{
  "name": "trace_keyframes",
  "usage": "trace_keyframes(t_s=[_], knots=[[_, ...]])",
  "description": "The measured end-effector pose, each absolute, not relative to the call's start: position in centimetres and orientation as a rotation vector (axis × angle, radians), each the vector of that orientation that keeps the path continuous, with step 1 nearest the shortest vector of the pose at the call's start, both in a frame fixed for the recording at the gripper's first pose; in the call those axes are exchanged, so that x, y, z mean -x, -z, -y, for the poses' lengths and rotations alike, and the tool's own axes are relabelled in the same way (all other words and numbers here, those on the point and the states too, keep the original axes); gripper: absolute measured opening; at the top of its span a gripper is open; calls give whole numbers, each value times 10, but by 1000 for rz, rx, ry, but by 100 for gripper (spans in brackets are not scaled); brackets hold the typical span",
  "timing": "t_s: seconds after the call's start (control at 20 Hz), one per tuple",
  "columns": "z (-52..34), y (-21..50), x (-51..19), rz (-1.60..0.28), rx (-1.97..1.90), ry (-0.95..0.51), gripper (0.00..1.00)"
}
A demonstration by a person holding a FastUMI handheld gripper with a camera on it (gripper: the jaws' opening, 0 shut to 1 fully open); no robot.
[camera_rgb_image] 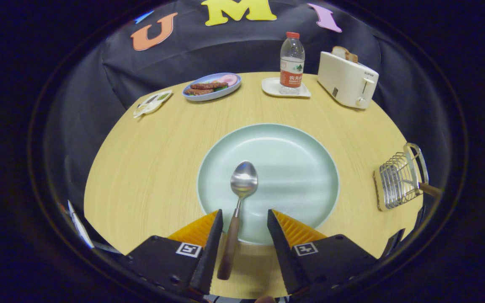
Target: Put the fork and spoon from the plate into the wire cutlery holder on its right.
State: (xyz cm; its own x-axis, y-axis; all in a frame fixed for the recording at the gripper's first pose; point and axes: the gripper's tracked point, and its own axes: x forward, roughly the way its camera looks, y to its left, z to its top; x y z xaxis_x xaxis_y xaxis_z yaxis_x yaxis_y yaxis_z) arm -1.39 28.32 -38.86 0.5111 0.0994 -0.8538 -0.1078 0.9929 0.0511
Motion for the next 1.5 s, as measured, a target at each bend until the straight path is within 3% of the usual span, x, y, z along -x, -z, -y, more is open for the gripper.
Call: trace_keyframes(t_s=[0.3,0.35,0.45,0.5,0.6,0.95,1.5], knots=[[-278,394,11,-1066,10,-101,8],[-279,398,13,-1077,7,-106,15],[-277,396,15,-1085,26,-105,14],[-276,396,15,-1091,33,-115,4],[-267,398,15,-1101,40,-119,0],[-236,336,5,-1109,33,-141,0],[-73,211,0,-1108,35,-102,0]])
